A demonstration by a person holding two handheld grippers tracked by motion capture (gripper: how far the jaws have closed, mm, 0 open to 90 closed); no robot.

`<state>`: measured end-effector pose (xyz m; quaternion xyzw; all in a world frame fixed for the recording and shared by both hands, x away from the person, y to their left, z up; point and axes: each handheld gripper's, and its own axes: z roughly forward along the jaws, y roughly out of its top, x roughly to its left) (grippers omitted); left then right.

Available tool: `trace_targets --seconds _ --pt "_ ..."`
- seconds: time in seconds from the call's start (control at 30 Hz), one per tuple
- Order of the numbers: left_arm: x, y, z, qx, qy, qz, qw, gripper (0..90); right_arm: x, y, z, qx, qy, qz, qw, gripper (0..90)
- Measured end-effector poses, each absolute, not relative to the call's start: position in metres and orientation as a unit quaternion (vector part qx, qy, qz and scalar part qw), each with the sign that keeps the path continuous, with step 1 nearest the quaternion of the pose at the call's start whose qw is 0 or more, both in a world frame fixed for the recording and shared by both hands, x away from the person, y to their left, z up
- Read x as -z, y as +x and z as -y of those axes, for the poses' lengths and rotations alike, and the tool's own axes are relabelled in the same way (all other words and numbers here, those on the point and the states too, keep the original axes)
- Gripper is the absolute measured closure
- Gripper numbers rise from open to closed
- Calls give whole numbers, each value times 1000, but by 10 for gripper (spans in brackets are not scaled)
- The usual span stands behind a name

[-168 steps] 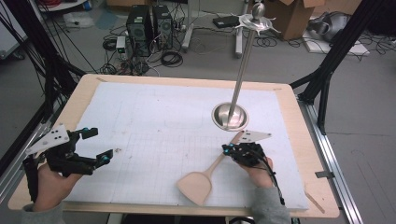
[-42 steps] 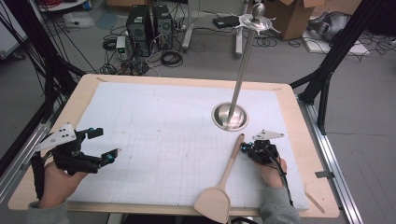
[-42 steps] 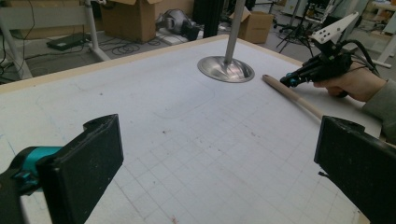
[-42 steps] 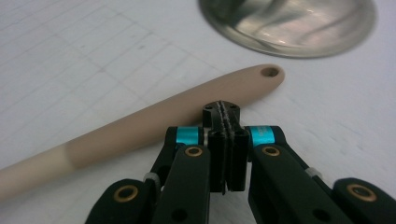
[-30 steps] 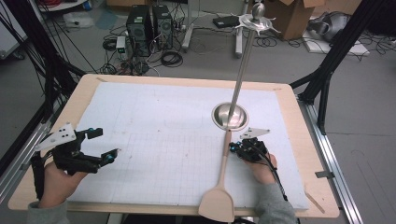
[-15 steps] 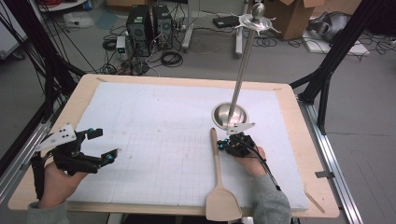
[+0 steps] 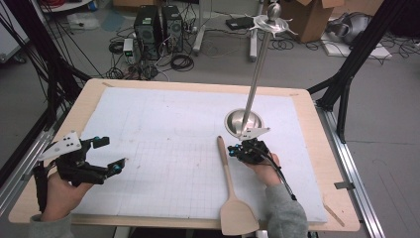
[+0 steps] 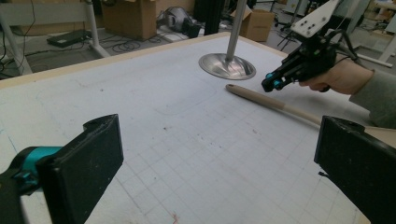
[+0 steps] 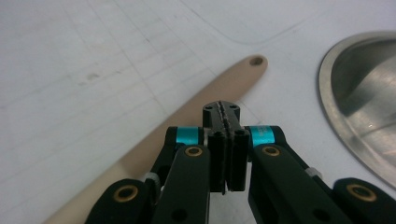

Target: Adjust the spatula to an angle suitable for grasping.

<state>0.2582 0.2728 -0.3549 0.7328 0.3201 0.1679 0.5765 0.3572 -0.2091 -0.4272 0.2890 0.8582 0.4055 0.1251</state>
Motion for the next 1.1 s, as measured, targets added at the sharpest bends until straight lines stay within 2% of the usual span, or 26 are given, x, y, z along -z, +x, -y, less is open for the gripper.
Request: trace_targets --seconds 0.33,0.77,1.1 --pt "352 258 -272 -173 731 -317 579 17 409 316 205 -445 265 -846 125 900" --pt "354 260 -272 -171 732 -321 576 17 425 279 190 -415 246 -869 107 900" --pt "355 261 -270 -170 734 -320 574 17 433 266 184 -382 227 -892 84 900"
